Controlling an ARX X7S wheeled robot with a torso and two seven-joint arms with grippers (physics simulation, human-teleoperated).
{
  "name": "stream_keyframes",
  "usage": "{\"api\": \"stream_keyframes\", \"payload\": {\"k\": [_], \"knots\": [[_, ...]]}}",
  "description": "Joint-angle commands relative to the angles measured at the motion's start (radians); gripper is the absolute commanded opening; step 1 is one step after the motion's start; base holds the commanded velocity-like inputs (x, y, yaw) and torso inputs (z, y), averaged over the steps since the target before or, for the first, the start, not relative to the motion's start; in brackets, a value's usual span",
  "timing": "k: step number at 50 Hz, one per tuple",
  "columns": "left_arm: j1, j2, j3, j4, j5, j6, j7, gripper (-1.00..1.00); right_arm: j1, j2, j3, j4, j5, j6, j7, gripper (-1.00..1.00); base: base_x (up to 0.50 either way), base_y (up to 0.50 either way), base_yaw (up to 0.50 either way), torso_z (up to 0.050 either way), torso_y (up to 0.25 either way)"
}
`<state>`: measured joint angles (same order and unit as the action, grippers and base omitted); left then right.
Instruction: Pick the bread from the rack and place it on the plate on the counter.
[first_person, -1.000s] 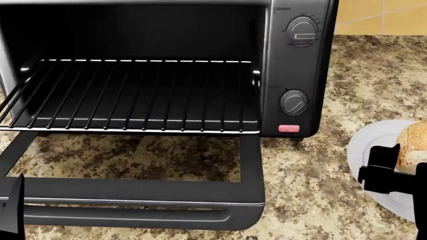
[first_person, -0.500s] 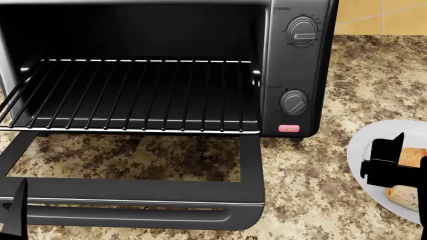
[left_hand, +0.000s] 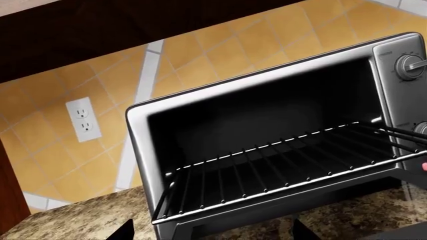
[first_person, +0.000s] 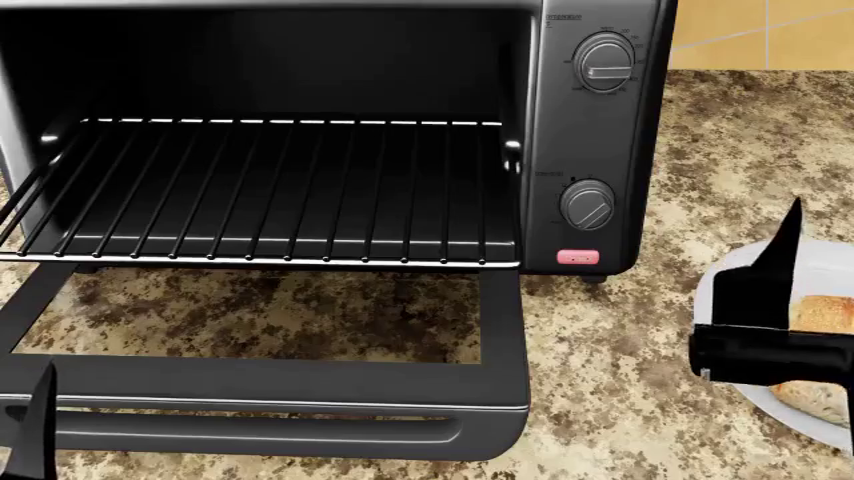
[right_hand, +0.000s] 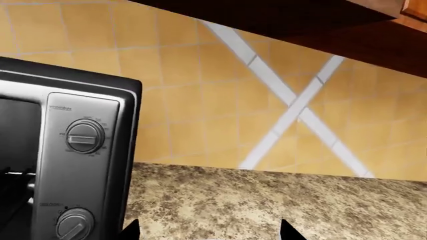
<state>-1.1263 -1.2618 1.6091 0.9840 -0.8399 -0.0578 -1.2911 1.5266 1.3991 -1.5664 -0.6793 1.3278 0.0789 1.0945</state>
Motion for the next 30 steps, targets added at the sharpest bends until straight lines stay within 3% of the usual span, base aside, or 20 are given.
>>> {"api": "stream_keyframes", "payload": {"k": [1, 6, 30], "knots": [[0.006, -0.001, 0.003, 0.002, 0.008, 0.001, -0.004, 1.00, 0.036, 0.126, 0.027, -0.276, -0.070, 0.028, 0.096, 1.00, 0.00, 0.00, 0.00, 0.000, 0.000], [0.006, 0.003, 0.004, 0.003, 0.009, -0.004, -0.006, 1.00, 0.042, 0.167, 0.036, -0.368, -0.093, 0.028, 0.114, 1.00, 0.00, 0.00, 0.00, 0.000, 0.000], [0.003, 0.004, 0.005, 0.009, 0.010, -0.003, -0.009, 1.00, 0.031, 0.163, -0.023, -0.368, -0.210, -0.066, -0.056, 1.00, 0.00, 0.00, 0.00, 0.000, 0.000]]}}
